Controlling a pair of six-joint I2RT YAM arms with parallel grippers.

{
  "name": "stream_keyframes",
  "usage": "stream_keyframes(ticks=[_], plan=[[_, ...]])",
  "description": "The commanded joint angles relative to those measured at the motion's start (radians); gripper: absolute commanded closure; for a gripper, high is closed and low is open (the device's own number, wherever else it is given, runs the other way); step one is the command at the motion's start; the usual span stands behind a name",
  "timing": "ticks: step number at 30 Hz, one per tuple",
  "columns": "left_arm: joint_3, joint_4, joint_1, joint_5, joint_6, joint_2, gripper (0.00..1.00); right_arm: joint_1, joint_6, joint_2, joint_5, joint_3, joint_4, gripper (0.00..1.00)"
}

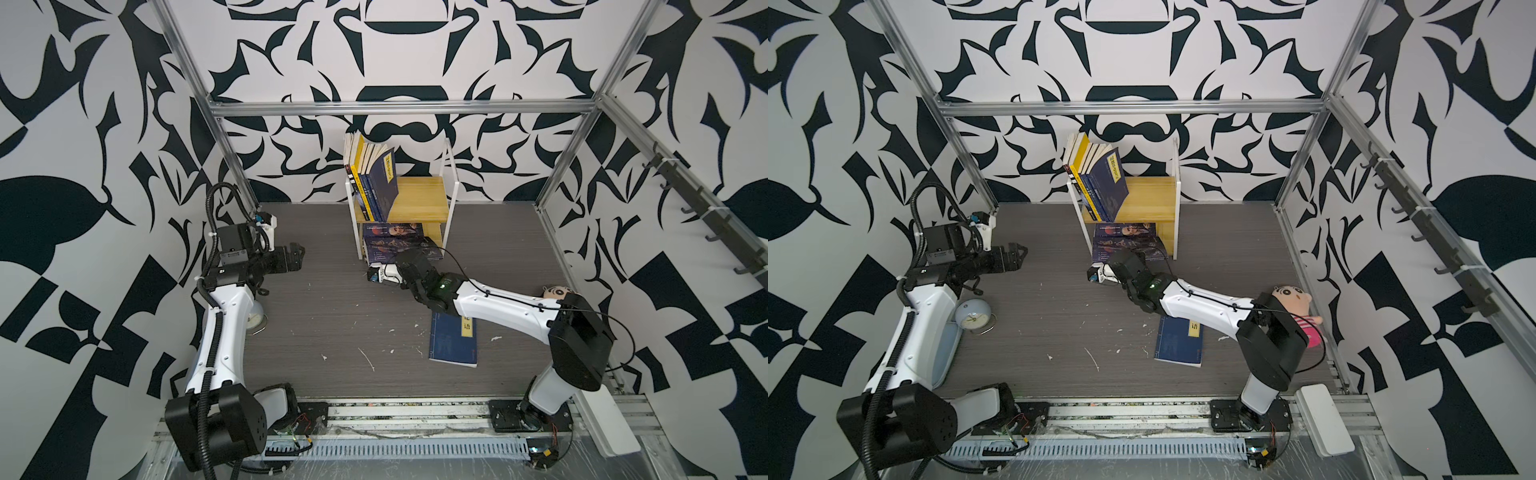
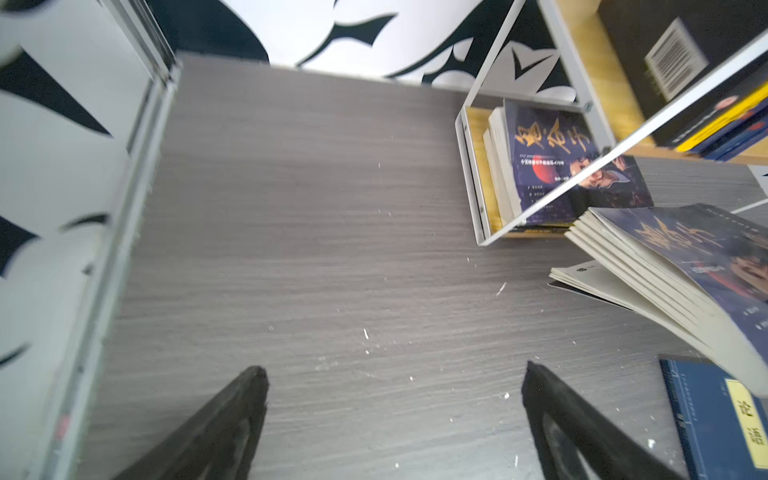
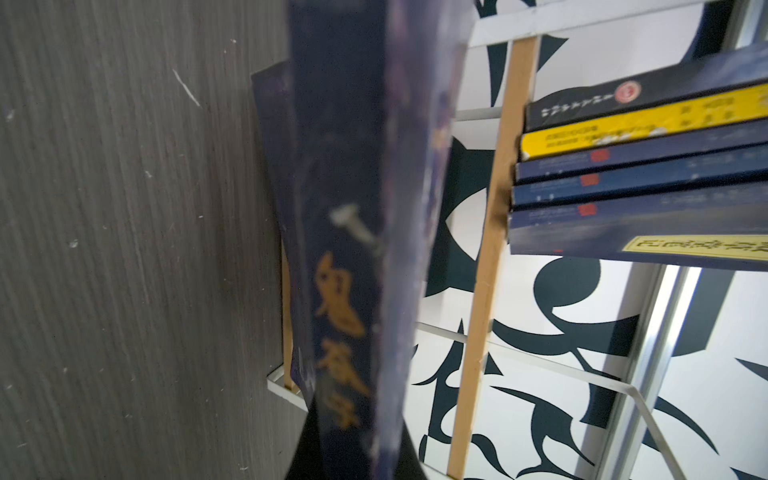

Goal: Stacking books/files
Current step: Place the book on the bookshelf.

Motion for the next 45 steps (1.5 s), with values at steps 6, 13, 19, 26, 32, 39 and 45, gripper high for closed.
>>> stream_keyframes(ticks=[6, 13, 19, 26, 32, 39, 45], plan=[[-0.026, -0.012, 0.003, 0.123, -0.02, -0.006, 0.0, -0.013, -0.085, 0.0, 0.073, 0.093, 0.228, 1.0], [-0.04, -0.013, 0.004, 0.124, -0.009, -0.005, 0.0, -0.038, -0.126, 0.061, 0.117, 0.083, 0.386, 1.0], [-0.039, -0.011, 0.003, 0.125, -0.016, 0.001, 0.0, -0.066, -0.137, 0.109, 0.122, 0.096, 0.467, 1.0], [-0.043, -0.008, 0.003, 0.124, -0.018, 0.002, 0.0, -0.083, -0.123, 0.187, 0.091, 0.109, 0.484, 1.0], [-0.045, -0.007, 0.004, 0.122, -0.017, 0.0, 0.0, -0.083, -0.044, 0.241, 0.05, 0.097, 0.387, 1.0], [-0.055, 0.002, 0.004, 0.123, -0.015, 0.004, 0.0, -0.096, 0.043, 0.276, 0.004, 0.14, 0.289, 1.0], [-0.061, 0.006, 0.005, 0.124, -0.011, -0.003, 0.0, -0.125, 0.071, 0.331, -0.045, 0.221, 0.267, 1.0]])
